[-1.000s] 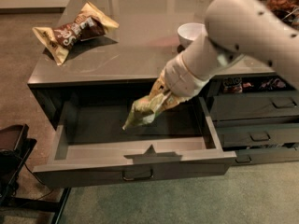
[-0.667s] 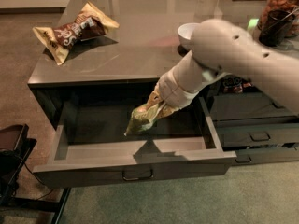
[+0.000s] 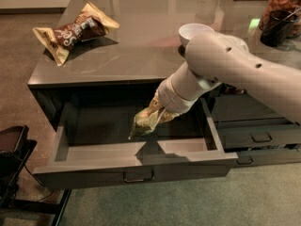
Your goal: Place green jalapeno chip bag into top drawer
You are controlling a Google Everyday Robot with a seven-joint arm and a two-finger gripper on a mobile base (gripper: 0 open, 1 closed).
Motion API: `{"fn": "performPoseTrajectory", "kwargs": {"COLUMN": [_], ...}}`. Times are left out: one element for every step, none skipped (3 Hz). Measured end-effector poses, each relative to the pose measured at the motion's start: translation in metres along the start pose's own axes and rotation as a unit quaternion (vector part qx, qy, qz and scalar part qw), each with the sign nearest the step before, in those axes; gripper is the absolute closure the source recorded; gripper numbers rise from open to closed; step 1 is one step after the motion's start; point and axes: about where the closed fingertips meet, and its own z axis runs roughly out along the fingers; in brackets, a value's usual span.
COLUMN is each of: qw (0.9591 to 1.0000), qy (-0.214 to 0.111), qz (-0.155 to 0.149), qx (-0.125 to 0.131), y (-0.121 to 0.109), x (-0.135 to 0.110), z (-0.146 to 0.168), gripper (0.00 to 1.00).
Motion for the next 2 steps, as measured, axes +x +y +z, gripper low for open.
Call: {"fn": "performPoseTrajectory", "kwargs": {"qw": [0.9992,0.9974], "qy": [0.016,0.016], "qz": [-0.036,-0.07], "qx": [-0.003,0.012], "y": [0.005,-0.002], "x": [0.013,0.027], "z": [0.036,0.073], "gripper": [1.0,1.0]}}
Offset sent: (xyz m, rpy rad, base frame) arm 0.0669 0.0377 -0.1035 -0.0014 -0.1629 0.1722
